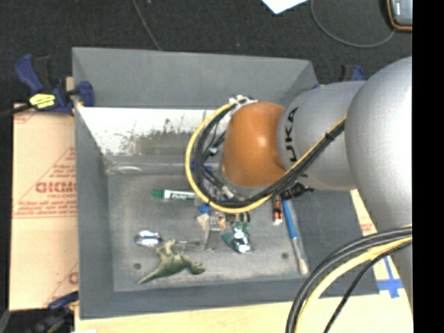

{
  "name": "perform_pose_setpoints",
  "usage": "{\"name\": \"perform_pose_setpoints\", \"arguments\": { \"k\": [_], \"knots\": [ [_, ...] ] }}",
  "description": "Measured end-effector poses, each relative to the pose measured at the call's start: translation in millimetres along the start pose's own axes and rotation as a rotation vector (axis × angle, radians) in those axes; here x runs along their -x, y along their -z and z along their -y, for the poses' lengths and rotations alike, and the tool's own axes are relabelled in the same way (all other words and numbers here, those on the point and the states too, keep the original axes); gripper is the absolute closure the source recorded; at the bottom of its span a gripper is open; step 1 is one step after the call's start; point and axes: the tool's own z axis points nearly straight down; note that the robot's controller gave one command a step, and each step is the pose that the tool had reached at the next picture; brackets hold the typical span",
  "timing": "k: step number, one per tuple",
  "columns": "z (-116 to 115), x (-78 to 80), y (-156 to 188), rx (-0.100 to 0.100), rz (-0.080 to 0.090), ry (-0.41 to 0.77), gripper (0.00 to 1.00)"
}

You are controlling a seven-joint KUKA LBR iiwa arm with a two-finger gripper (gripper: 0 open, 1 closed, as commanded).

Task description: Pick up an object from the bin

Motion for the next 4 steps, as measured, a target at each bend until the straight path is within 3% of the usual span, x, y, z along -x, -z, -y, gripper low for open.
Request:
{"name": "perform_pose_setpoints", "arguments": {
  "k": [1, 2, 4],
  "knots": [
    [17.8, 3.4, -29.4, 0.001, 0.002, 0.052, 0.0],
    [13.6, 10.3, -27.6, 0.001, 0.006, 0.18, 1.0],
    [13.6, 10.6, -26.1, 0.002, 0.008, 0.177, 1.0]
  ]
}}
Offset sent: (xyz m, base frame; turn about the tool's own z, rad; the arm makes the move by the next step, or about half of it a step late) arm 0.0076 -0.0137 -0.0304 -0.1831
